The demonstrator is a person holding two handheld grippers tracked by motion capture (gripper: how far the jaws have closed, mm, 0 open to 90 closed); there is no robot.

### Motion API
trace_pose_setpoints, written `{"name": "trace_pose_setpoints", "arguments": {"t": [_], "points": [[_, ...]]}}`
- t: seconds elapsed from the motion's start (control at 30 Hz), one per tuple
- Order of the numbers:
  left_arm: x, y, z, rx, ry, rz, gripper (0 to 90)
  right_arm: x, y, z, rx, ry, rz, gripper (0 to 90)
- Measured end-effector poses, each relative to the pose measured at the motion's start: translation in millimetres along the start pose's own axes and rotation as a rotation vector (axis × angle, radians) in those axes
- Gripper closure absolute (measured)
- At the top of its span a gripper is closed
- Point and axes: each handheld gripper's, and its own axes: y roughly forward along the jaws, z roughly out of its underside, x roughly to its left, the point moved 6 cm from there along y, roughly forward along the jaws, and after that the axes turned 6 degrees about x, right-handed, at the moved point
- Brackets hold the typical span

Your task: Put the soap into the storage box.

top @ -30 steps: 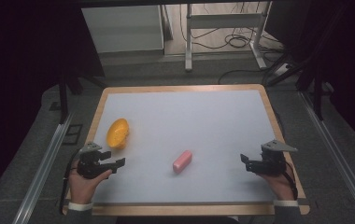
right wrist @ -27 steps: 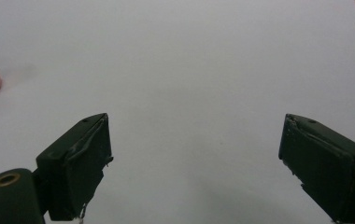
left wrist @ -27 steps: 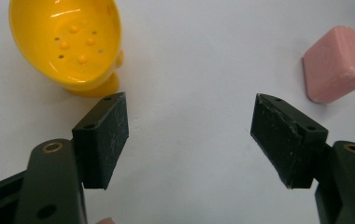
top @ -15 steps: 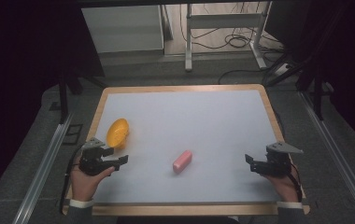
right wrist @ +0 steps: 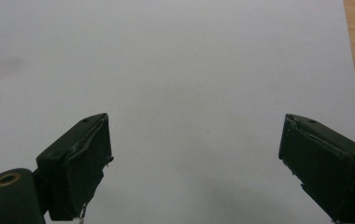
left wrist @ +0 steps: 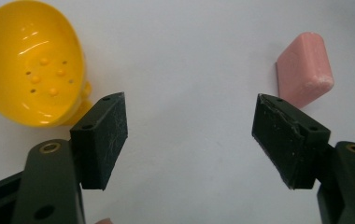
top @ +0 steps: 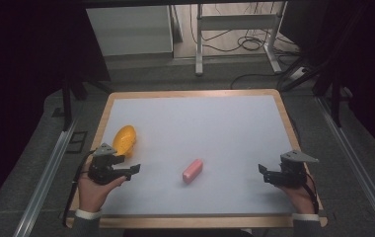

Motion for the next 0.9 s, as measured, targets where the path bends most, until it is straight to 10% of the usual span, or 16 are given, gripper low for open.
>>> {"name": "trace_pose_setpoints", "arguments": {"t": [0.9], "points": [[-32.6, 15.0, -23.0, 0.054, 0.097, 0.042, 26.9, -3.2, 1.3, 3.5, 0.016, 0.001, 0.021, 9.1]]}}
